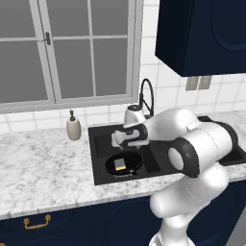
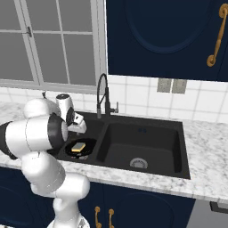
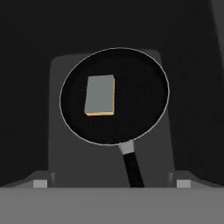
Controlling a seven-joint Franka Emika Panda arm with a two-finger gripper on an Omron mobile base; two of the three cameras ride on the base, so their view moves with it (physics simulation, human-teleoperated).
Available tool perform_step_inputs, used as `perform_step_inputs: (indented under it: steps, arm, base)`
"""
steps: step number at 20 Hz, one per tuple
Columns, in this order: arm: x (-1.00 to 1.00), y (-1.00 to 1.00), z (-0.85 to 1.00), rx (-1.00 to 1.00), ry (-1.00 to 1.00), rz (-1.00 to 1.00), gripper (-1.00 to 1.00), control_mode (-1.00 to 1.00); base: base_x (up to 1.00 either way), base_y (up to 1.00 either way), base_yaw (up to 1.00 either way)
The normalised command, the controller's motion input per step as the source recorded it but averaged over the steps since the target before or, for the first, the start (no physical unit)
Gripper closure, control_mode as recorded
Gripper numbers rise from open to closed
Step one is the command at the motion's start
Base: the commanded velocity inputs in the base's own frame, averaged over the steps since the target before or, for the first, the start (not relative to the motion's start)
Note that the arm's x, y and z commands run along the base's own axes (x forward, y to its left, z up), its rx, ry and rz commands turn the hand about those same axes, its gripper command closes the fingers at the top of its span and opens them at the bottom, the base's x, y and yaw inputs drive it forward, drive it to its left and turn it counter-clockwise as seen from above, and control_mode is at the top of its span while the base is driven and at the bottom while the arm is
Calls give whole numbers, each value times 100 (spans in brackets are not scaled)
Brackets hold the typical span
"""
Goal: Pick the pan and sponge and place them into the sink. Then turn on the water.
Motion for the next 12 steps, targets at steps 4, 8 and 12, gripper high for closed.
perform_step_inputs:
  steps: [4,8,12]
  arm:
    - [-99,-1,72,0,7,13,-100,-100]
    - [-96,-31,69,0,0,8,-100,-100]
    - [-82,-68,53,0,-4,5,-100,-100]
  base:
    - [0,0,0]
    - [0,0,0]
    - [0,0,0]
